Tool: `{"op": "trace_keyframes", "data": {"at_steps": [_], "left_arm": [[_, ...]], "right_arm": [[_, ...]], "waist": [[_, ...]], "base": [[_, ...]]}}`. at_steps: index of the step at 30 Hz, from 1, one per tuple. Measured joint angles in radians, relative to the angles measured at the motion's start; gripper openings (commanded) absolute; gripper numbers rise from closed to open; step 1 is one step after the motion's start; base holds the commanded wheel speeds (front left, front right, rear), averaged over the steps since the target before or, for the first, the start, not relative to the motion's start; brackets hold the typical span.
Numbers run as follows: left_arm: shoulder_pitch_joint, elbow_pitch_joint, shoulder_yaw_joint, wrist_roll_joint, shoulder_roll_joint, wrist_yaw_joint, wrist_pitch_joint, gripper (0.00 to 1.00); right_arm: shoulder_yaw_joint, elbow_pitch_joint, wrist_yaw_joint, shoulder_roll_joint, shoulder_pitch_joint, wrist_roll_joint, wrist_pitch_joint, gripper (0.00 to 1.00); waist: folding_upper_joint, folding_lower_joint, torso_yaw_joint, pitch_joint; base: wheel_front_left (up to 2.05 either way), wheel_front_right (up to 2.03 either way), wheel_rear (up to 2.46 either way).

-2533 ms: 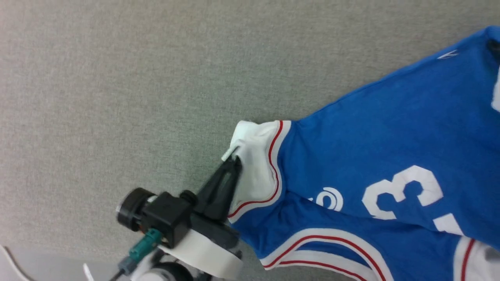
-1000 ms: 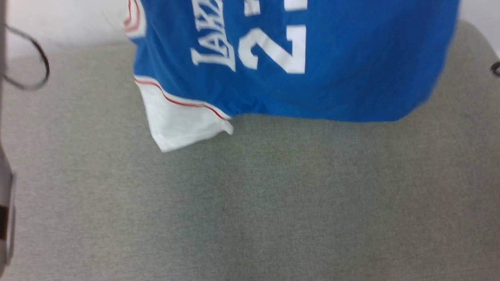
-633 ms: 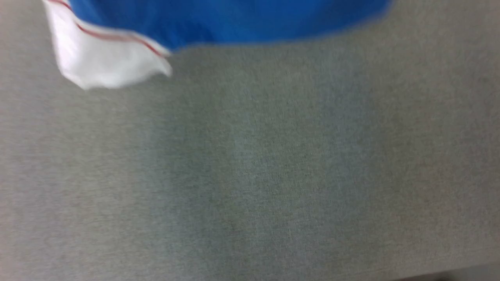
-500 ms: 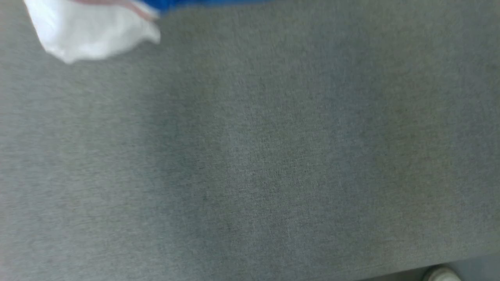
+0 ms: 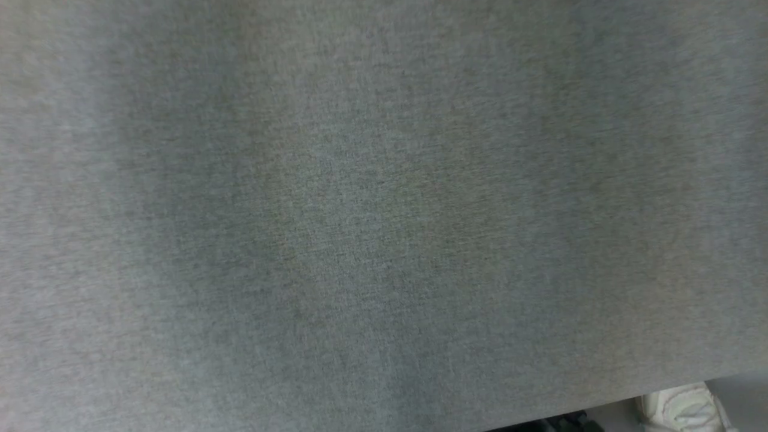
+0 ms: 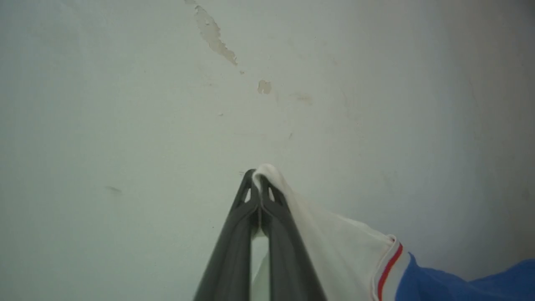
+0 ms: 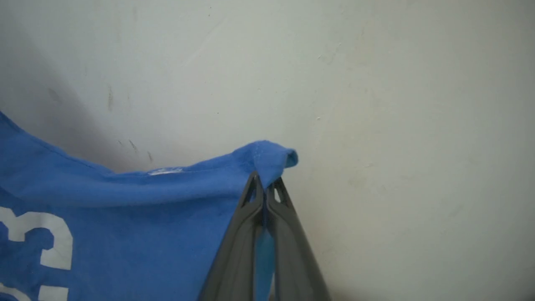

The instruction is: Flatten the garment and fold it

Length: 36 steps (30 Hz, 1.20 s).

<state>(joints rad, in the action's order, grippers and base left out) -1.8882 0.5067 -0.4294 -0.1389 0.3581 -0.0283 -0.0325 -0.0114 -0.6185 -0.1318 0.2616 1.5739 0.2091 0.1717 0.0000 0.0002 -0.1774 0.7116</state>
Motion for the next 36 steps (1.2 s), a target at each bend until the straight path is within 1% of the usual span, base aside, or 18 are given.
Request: {"op": "trace_keyframes", "data": {"at_steps": [4,7,11,14,17,20,22,25,26,28,31,34,36], "left_arm": [[0.052,-0.012,-0.011,-0.012,0.009,-0.008,-0.019,0.0],[0.098,-0.051,-0.014,-0.029,0.023,-0.014,-0.022,0.0],[0.199,-0.162,-0.02,-0.054,0.034,-0.015,-0.02,0.0],[0.334,-0.272,-0.02,-0.085,0.056,-0.009,-0.005,0.0],[0.492,-0.418,-0.013,-0.119,0.093,0.021,0.025,0.0],[0.664,-0.575,0.013,-0.156,0.139,0.067,0.06,0.0],[0.788,-0.684,0.027,-0.161,0.172,0.11,0.077,0.0],[0.979,-0.811,0.041,-0.17,0.208,0.174,0.089,0.0],[1.043,-0.844,0.036,-0.168,0.224,0.185,0.092,0.0],[1.182,-0.883,0.024,-0.167,0.244,0.216,0.092,0.0],[1.382,-0.903,-0.002,-0.17,0.247,0.268,0.076,0.0],[1.543,-0.882,-0.029,-0.194,0.249,0.295,0.051,0.0],[1.624,-0.866,-0.047,-0.221,0.252,0.295,0.046,0.0]], "right_arm": [[-0.053,0.007,0.0,0.028,-0.003,0.029,-0.033,0.0],[-0.1,0.035,0.0,0.058,-0.011,0.073,-0.043,0.0],[-0.163,0.124,0.0,0.12,-0.067,0.165,-0.052,0.0],[-0.189,0.221,0.0,0.181,-0.172,0.244,-0.052,0.0],[-0.182,0.33,0.0,0.239,-0.307,0.313,-0.048,0.0],[-0.142,0.422,0.0,0.273,-0.457,0.36,-0.039,0.0],[-0.107,0.472,0.0,0.278,-0.562,0.381,-0.038,0.0],[-0.065,0.534,0.0,0.273,-0.713,0.4,-0.034,0.0],[-0.056,0.553,0.0,0.268,-0.761,0.405,-0.034,0.0],[-0.042,0.579,0.0,0.25,-0.856,0.411,-0.037,0.0],[-0.038,0.602,0.0,0.218,-0.993,0.413,-0.043,0.0],[-0.045,0.606,0.0,0.19,-1.118,0.426,-0.05,0.0],[-0.054,0.604,0.0,0.179,-1.191,0.436,-0.05,0.0]], "waist": [[0.0,0.0001,0.006,0.047],[0.0,0.0,0.019,0.066],[0.0,-0.0001,0.045,0.071],[0.0,-0.0001,0.063,0.053],[0.0,-0.0003,0.076,0.021],[0.0,-0.0004,0.085,-0.016],[0.0,-0.0005,0.09,-0.041],[0.0,-0.0005,0.095,-0.08],[0.0,-0.0005,0.097,-0.093],[0.0,-0.0006,0.099,-0.12],[0.0,-0.0006,0.101,-0.162],[0.0,-0.0006,0.103,-0.205],[0.0,-0.0005,0.104,-0.234]], "base": [[0.0,0.0,0.0],[0.0,0.0,0.0],[0.0,0.0,0.0],[0.0,0.0,0.0],[0.0,0.0,0.0],[0.0,0.0,0.0],[0.0,0.0,0.0],[0.0,0.0,0.0],[0.0,0.0,0.0],[0.0,0.0,0.0],[0.0,0.0,0.0],[0.0,0.0,0.0],[0.0,0.0,0.0]]}}
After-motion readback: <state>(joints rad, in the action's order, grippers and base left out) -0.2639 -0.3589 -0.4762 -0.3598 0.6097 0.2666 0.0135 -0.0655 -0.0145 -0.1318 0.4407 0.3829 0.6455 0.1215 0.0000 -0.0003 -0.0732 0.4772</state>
